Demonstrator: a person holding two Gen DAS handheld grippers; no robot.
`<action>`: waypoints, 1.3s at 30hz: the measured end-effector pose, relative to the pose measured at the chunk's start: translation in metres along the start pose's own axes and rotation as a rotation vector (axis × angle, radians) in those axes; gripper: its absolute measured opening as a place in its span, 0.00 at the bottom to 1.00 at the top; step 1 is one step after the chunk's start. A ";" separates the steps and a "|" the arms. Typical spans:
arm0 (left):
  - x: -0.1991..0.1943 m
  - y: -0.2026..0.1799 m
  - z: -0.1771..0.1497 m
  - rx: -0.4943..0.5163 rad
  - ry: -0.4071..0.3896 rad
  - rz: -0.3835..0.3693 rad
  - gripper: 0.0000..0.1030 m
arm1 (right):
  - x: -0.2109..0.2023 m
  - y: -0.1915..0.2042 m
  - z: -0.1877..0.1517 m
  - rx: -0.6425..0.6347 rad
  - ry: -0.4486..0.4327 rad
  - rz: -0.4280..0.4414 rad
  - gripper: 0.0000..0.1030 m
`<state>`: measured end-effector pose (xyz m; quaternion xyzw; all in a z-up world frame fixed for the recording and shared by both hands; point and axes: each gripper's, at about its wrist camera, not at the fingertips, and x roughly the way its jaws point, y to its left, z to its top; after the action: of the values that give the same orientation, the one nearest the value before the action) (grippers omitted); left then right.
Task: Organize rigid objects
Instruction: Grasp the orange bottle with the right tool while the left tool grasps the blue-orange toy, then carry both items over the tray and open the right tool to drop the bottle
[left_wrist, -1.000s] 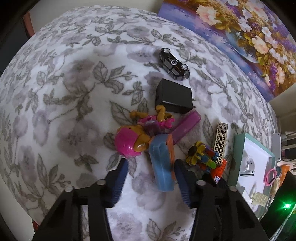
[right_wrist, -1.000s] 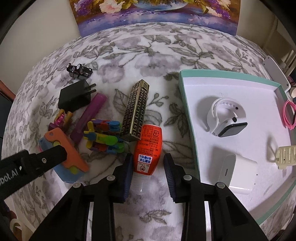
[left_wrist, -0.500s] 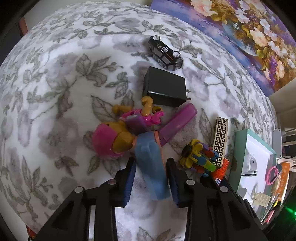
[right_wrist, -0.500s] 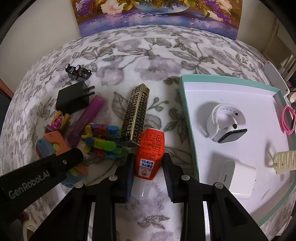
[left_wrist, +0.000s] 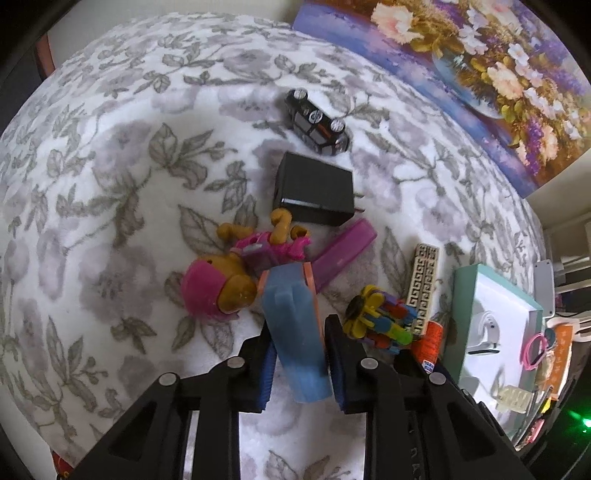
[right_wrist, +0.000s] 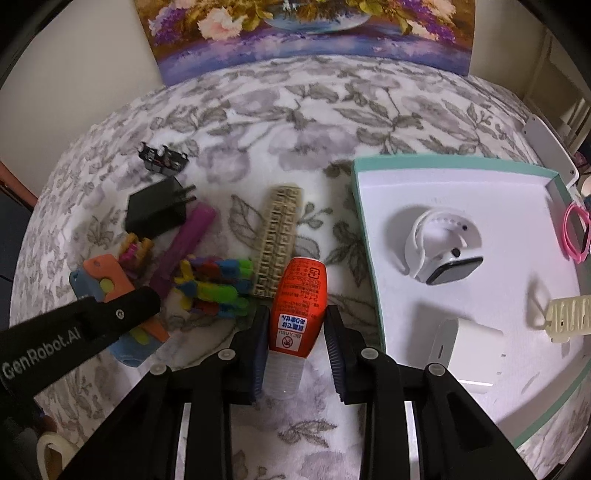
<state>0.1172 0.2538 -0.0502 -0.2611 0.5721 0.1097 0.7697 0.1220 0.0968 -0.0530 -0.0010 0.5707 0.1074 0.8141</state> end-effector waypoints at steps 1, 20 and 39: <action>-0.004 -0.001 0.001 0.000 -0.010 -0.006 0.26 | -0.002 0.001 0.000 -0.003 -0.005 0.004 0.30; -0.047 -0.012 0.000 -0.002 -0.102 -0.089 0.23 | -0.042 -0.027 0.014 0.081 -0.082 0.085 0.30; -0.045 -0.104 -0.034 0.169 -0.091 -0.176 0.23 | -0.071 -0.158 0.017 0.307 -0.165 -0.022 0.30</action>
<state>0.1234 0.1542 0.0132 -0.2394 0.5188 0.0047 0.8207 0.1428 -0.0678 -0.0003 0.1260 0.5114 0.0097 0.8500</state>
